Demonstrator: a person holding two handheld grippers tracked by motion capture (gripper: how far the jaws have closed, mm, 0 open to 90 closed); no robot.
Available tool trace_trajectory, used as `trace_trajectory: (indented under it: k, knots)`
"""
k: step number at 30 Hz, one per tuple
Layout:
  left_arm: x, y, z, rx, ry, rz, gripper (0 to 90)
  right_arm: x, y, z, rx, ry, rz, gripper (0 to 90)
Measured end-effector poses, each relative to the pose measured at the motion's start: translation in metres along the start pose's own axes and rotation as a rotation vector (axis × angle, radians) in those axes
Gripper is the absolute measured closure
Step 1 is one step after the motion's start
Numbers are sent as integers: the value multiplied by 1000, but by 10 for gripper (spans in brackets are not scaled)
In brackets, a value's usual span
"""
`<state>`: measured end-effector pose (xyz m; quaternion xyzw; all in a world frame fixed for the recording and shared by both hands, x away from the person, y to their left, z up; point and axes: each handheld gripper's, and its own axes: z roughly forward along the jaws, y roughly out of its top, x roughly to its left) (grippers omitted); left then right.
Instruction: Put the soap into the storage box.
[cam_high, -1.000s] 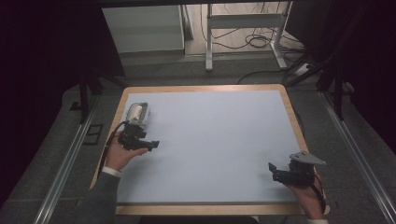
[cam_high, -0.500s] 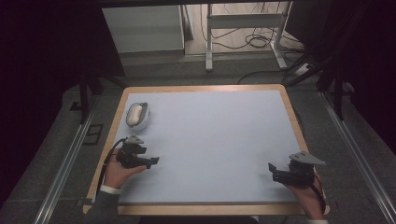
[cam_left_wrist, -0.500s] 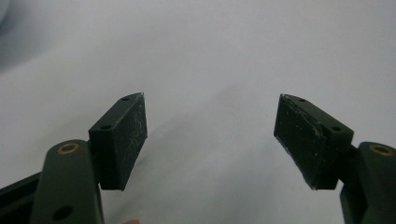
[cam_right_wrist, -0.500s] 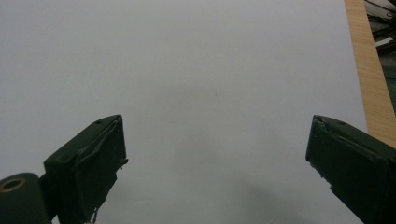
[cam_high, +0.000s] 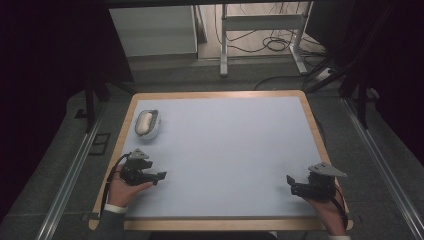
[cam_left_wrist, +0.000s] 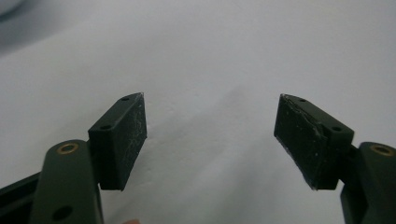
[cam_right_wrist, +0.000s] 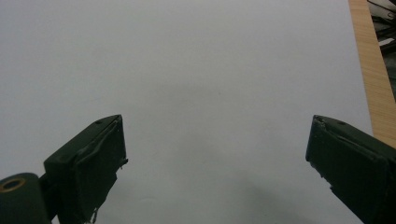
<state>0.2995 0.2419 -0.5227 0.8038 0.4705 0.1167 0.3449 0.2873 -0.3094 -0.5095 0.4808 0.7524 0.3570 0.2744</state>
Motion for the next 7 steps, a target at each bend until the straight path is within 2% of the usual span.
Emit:
trace_trajectory:
  k: [7]
  knots:
    - [1,0,0,7,-7,0,258,1,-1,1,2,8,-4,47]
